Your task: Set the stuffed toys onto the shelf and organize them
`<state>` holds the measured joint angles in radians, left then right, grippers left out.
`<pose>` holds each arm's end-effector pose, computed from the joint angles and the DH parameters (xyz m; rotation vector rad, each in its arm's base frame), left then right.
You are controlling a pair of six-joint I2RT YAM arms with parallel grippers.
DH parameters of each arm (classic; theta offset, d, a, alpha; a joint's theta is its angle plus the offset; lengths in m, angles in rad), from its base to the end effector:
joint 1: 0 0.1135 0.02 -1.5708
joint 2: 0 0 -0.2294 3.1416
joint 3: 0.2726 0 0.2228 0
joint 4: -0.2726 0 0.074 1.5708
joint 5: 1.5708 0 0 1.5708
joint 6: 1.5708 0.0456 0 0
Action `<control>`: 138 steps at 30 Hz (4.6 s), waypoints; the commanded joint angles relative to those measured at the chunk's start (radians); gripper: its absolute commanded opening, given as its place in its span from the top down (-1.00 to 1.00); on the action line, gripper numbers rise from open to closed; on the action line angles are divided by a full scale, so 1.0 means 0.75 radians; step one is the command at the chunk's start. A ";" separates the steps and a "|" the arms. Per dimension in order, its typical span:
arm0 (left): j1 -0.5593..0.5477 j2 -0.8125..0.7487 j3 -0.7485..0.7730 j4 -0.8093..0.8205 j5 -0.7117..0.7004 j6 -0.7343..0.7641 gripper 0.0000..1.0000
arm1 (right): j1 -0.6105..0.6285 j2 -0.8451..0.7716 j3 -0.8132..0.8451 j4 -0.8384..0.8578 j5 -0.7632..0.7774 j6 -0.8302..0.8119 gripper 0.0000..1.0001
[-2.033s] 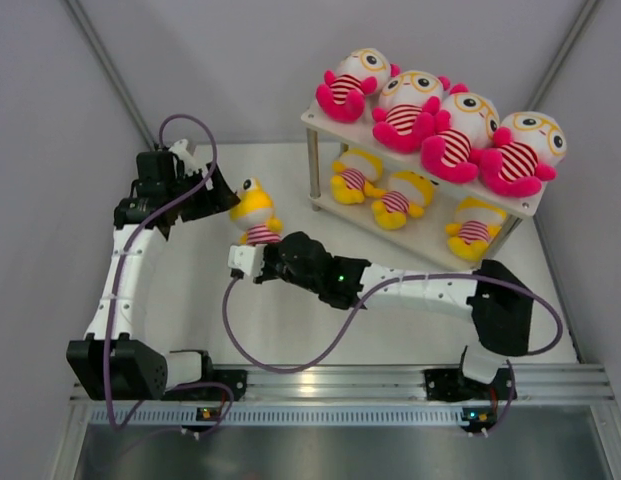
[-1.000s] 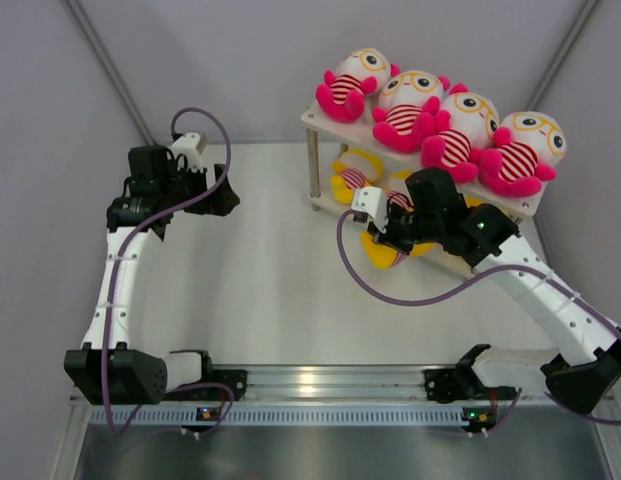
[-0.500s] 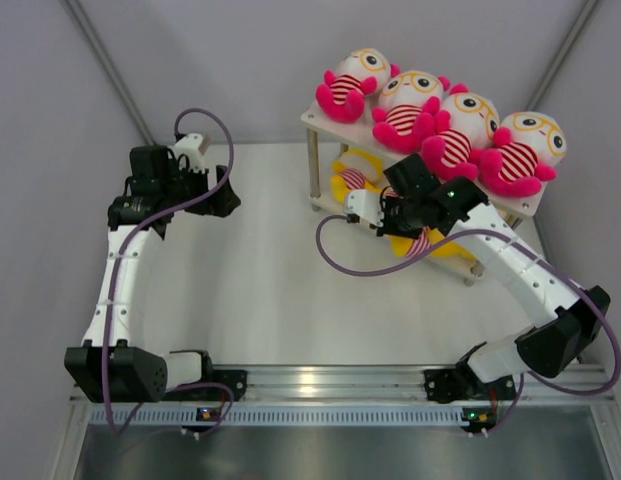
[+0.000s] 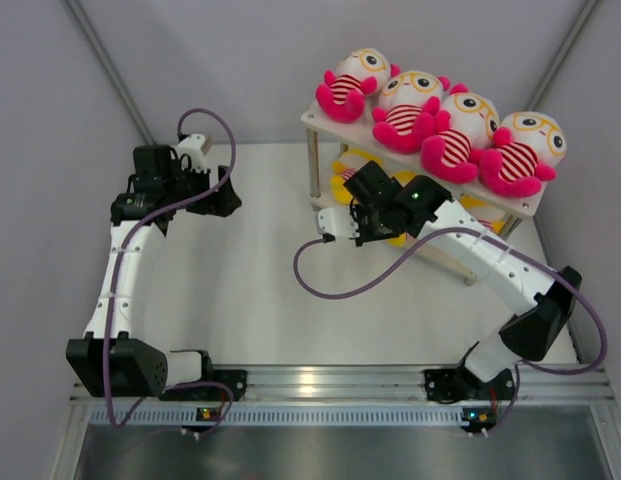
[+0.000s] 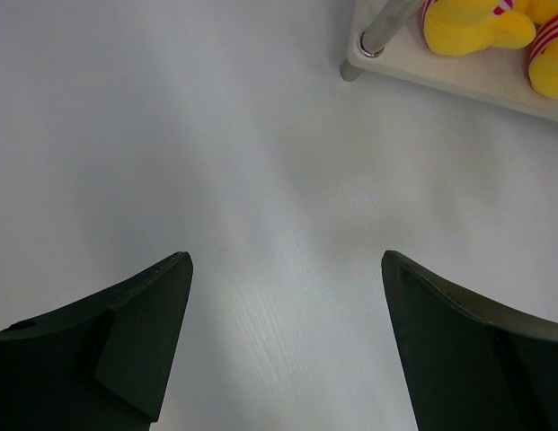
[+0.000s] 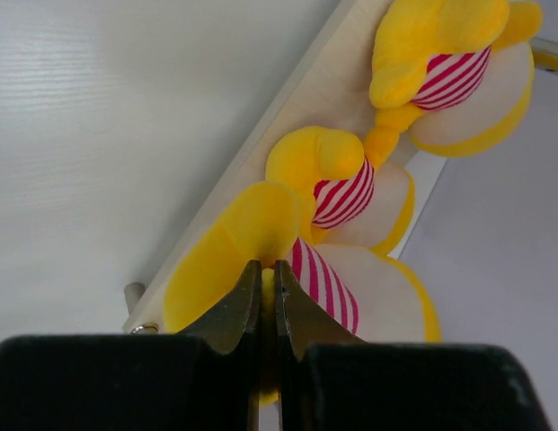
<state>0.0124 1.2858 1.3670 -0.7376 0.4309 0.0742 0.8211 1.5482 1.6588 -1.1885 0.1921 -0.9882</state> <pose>0.2562 -0.0159 0.3404 0.3017 2.1697 -0.4298 0.1956 0.1973 0.3215 -2.0437 1.6880 -0.3101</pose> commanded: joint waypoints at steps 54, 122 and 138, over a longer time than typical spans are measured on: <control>0.022 -0.009 0.057 0.006 0.051 -0.027 -0.85 | -0.387 -0.172 -0.753 0.910 -0.068 -0.474 0.46; 0.024 -0.025 0.032 0.006 0.143 -0.019 -0.83 | -0.168 0.047 -0.495 0.574 0.689 0.737 -0.51; 0.024 -0.052 0.036 0.006 0.156 -0.027 -0.83 | -0.269 -0.309 -0.972 1.325 0.544 1.053 -0.43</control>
<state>0.0257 1.2812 1.3727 -0.7391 0.5266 0.0521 0.6319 1.3605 0.9573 -0.3210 0.6216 -0.3046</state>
